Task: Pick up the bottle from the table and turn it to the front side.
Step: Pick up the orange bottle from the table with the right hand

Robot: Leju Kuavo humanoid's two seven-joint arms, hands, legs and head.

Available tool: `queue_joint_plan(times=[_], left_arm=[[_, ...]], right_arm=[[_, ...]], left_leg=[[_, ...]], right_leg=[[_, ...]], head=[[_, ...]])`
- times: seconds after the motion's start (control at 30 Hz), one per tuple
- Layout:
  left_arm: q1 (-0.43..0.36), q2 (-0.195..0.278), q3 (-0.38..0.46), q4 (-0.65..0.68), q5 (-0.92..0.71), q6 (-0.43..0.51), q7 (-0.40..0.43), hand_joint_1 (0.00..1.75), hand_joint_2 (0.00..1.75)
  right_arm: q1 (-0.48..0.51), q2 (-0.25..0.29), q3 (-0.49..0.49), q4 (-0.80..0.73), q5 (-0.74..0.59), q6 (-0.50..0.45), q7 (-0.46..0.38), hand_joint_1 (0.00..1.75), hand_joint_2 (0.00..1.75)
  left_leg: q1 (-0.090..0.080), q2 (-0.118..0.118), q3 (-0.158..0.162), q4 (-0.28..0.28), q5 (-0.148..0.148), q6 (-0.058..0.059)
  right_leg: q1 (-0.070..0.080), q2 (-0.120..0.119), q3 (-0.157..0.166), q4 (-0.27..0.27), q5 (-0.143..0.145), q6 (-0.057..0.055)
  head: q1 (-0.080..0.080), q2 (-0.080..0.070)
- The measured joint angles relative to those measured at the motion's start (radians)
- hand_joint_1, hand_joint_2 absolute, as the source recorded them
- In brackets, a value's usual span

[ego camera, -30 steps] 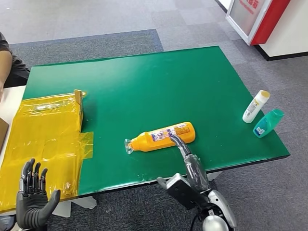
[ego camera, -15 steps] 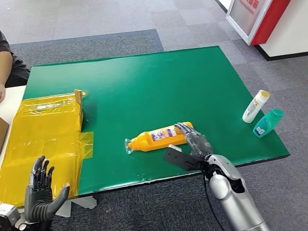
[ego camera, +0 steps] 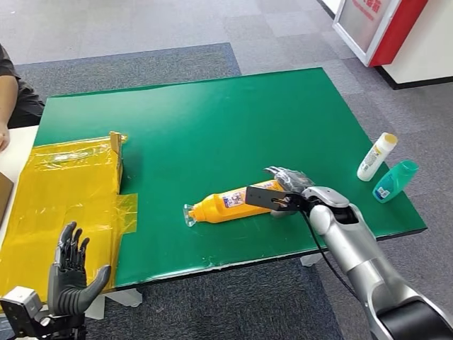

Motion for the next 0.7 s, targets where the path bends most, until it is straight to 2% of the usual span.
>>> queue_joint_plan(times=[0.2,0.43,0.57,0.7], left_arm=[[-0.014,0.012,-0.021,0.031,0.006,0.003,-0.005,0.00,1.75],[-0.030,0.029,-0.054,0.069,0.022,0.010,-0.013,0.00,1.75],[-0.040,0.040,-0.074,0.090,0.030,0.015,-0.022,0.00,1.75],[-0.044,0.048,-0.087,0.107,0.039,0.018,-0.024,0.00,1.75]], right_arm=[[-0.098,0.000,0.059,0.148,-0.027,0.053,-0.009,0.00,1.75],[-0.186,0.008,0.133,0.309,-0.060,0.064,-0.019,0.02,1.75],[-0.232,0.019,0.172,0.395,-0.073,0.066,-0.026,1.75,1.75],[-0.267,0.021,0.206,0.454,-0.090,0.073,-0.048,1.75,1.75]], left_leg=[[0.000,0.000,0.000,0.000,0.000,0.000],[0.000,0.000,0.000,0.000,0.001,-0.001],[0.000,0.000,0.000,0.000,0.001,-0.001],[0.000,0.000,0.000,0.000,0.001,-0.001]], right_leg=[[0.000,0.000,0.000,0.000,0.000,0.000],[0.000,0.000,0.000,0.000,0.000,0.000],[0.000,0.000,0.000,0.000,0.000,0.000],[0.000,0.000,0.000,0.000,0.000,0.000]], head=[[0.000,0.000],[0.000,0.000],[0.000,0.000],[0.000,0.000]])
